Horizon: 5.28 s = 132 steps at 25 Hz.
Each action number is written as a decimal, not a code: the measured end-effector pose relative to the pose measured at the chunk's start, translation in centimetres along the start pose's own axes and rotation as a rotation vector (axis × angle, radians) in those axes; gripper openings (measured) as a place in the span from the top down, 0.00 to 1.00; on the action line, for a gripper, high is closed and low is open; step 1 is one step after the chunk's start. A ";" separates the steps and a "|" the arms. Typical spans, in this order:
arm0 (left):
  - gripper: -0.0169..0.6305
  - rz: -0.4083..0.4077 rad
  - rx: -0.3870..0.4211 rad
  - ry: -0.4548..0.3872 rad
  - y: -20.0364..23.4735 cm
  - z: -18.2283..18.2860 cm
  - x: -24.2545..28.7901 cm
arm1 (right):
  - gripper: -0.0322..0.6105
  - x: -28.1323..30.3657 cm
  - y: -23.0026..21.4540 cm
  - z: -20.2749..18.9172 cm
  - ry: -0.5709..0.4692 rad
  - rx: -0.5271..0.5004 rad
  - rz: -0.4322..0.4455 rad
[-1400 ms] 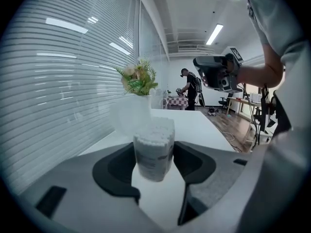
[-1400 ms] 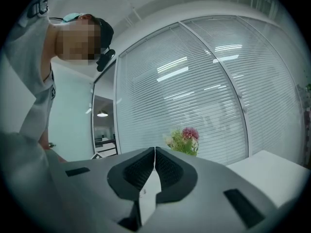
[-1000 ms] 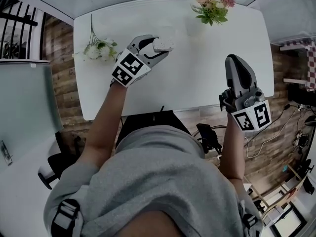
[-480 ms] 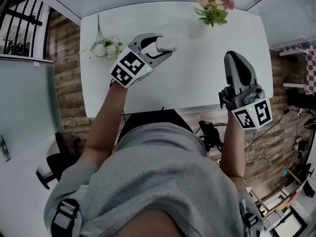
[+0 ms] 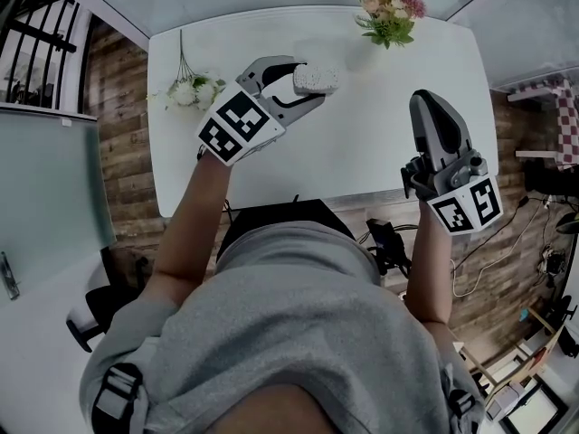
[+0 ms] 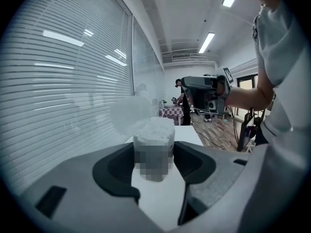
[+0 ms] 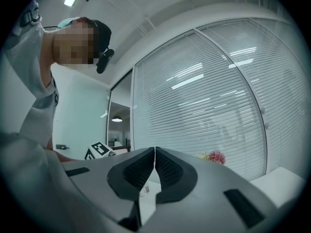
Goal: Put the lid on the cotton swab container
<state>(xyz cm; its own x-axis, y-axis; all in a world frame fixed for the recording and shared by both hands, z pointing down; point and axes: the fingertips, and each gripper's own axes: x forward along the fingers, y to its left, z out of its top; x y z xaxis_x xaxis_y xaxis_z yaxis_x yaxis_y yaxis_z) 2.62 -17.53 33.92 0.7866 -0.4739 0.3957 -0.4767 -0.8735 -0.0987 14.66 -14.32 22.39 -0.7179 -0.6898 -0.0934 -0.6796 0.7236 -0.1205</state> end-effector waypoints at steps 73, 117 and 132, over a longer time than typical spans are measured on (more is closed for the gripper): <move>0.60 -0.147 0.128 0.040 -6.9 2.0 -0.6 | 0.91 6.0 1.0 -2.3 0.171 0.140 0.216; 0.60 -0.154 0.099 0.016 -6.5 1.7 -0.2 | 0.91 3.8 6.4 -4.4 0.384 0.170 0.450; 0.60 -0.149 0.060 0.010 -6.1 1.8 -0.4 | 0.91 3.9 7.4 -5.2 0.465 0.024 0.450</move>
<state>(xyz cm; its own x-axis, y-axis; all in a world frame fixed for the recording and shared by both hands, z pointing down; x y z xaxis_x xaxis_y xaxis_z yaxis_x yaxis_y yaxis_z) 5.96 -12.18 32.68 0.8429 -0.3378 0.4189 -0.3303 -0.9393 -0.0927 6.02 -11.56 26.30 -0.9260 -0.2331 0.2971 -0.2970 0.9354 -0.1918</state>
